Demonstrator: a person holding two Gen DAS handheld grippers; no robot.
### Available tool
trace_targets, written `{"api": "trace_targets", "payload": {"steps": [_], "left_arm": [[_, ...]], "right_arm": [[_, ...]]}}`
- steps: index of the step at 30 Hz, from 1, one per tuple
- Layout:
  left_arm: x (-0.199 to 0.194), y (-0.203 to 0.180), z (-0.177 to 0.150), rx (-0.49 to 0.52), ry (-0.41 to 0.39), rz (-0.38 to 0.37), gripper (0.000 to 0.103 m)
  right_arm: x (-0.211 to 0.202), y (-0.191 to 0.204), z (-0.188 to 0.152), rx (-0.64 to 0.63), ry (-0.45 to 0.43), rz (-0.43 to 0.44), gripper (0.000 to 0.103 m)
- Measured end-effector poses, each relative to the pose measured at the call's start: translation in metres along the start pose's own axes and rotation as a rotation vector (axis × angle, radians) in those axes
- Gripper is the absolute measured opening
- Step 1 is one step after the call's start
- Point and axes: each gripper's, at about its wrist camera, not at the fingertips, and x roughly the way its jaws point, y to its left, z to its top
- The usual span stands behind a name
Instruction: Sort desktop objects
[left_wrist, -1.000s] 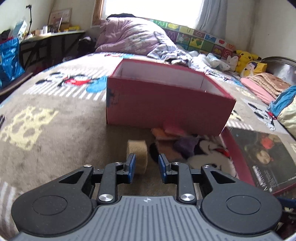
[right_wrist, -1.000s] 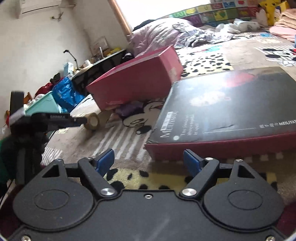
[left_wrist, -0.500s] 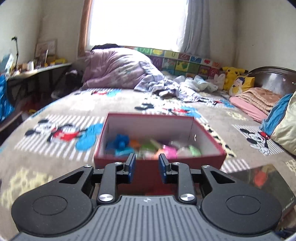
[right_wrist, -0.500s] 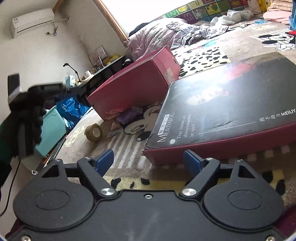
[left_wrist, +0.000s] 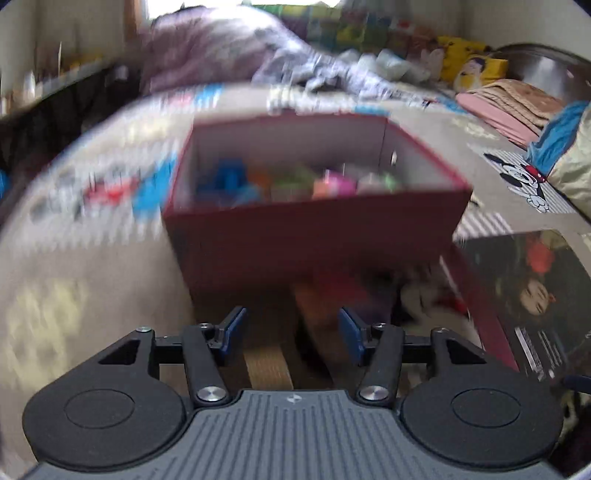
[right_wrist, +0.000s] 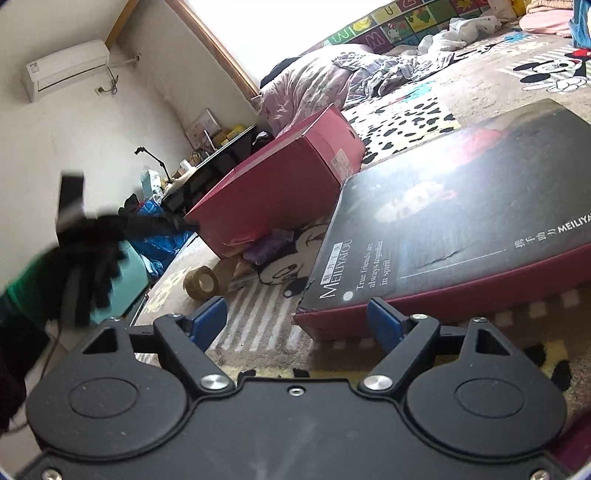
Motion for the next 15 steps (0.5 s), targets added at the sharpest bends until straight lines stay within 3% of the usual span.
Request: {"api": "trace_targets", "payload": {"steps": [4, 7, 9, 10, 13, 15], "left_arm": [[0.014, -0.004, -0.018, 0.036, 0.001, 0.113, 0.053], [0.015, -0.004, -0.017, 0.048, 0.0, 0.143, 0.052], [0.015, -0.004, -0.018, 0.054, 0.004, 0.158, 0.039], [0.014, -0.003, -0.019, 0.062, 0.006, 0.168, 0.039], [0.005, 0.004, -0.021, 0.028, -0.016, 0.103, 0.039], [0.001, -0.003, -0.025, 0.097, -0.026, 0.084, 0.039]], "right_arm": [[0.0, 0.001, 0.0, -0.001, 0.001, 0.007, 0.083], [-0.001, 0.001, 0.0, 0.005, -0.002, 0.008, 0.083], [-0.001, 0.0, 0.001, 0.01, -0.003, 0.009, 0.083], [-0.002, 0.0, 0.001, 0.014, -0.003, 0.009, 0.083], [-0.001, -0.001, 0.001, 0.019, 0.001, 0.008, 0.083], [0.0, -0.001, 0.001, 0.019, 0.005, 0.007, 0.083]]}}
